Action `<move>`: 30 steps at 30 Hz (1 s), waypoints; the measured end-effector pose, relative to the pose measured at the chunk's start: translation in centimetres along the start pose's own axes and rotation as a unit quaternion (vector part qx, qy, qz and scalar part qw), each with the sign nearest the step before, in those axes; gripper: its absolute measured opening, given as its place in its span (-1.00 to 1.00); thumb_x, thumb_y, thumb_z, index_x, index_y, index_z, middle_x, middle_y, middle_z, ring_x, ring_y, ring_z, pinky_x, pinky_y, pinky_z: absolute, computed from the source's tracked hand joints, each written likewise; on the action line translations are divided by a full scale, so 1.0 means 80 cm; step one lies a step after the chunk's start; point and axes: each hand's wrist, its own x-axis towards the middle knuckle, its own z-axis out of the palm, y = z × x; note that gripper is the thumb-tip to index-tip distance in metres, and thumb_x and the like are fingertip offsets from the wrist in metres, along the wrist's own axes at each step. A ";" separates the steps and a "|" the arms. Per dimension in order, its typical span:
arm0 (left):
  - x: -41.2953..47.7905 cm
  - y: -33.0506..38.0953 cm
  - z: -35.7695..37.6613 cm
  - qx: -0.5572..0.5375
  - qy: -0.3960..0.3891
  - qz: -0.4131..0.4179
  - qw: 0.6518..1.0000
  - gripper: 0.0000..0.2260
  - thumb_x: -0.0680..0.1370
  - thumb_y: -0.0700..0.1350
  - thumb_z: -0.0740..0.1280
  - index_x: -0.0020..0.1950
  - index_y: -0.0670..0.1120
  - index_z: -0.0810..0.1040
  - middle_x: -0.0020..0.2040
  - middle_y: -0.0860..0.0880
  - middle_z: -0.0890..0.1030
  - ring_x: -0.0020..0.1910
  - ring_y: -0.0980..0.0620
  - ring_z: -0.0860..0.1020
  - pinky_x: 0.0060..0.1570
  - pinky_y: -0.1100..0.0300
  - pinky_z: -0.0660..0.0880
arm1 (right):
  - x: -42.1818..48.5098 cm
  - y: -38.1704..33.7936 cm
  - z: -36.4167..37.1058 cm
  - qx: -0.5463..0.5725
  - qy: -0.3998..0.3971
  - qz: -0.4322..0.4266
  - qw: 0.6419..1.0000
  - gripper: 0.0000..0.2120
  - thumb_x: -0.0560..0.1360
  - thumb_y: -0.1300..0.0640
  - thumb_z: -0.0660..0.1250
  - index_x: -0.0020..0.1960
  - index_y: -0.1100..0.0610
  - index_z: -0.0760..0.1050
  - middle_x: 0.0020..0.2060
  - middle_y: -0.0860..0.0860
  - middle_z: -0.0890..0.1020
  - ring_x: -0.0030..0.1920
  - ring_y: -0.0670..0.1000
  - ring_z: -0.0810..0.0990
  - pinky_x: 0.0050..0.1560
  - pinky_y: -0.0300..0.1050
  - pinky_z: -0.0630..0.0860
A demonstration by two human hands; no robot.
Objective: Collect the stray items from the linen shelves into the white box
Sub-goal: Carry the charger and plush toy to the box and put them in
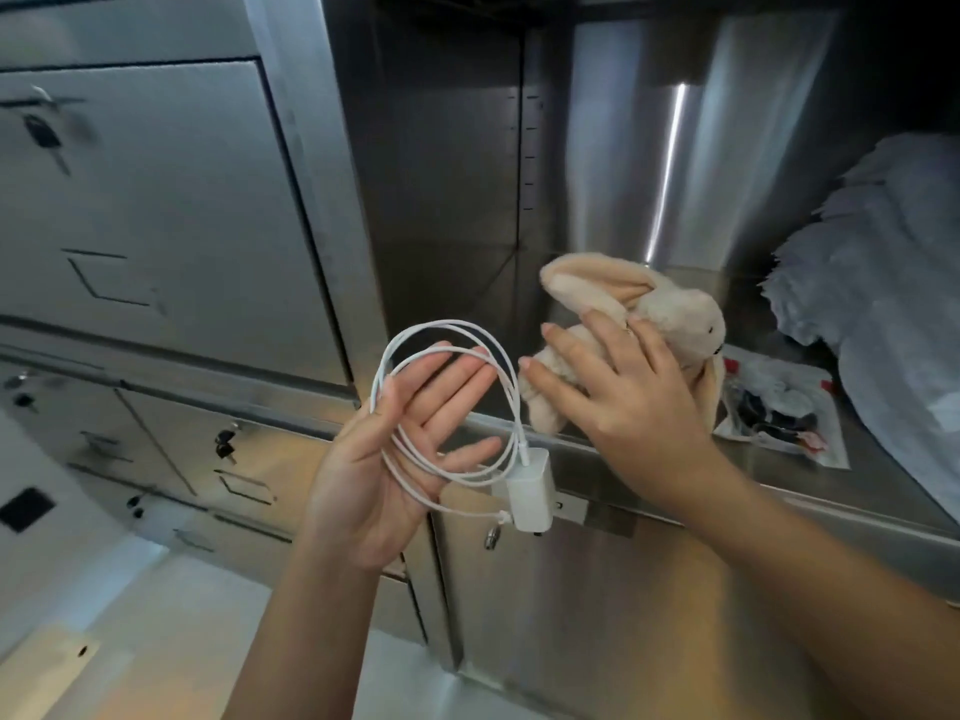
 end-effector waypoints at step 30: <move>-0.401 0.151 -0.092 -0.010 0.278 0.204 0.939 -0.59 0.56 -0.05 0.02 0.12 -0.14 0.62 0.24 -0.16 0.55 0.25 -0.06 0.49 -0.02 -0.17 0.55 | 0.138 -0.371 -0.097 0.281 0.156 -0.163 0.933 -0.72 0.42 0.31 0.32 0.08 0.10 0.63 0.05 0.14 0.65 0.01 0.26 0.61 -0.01 0.20 0.51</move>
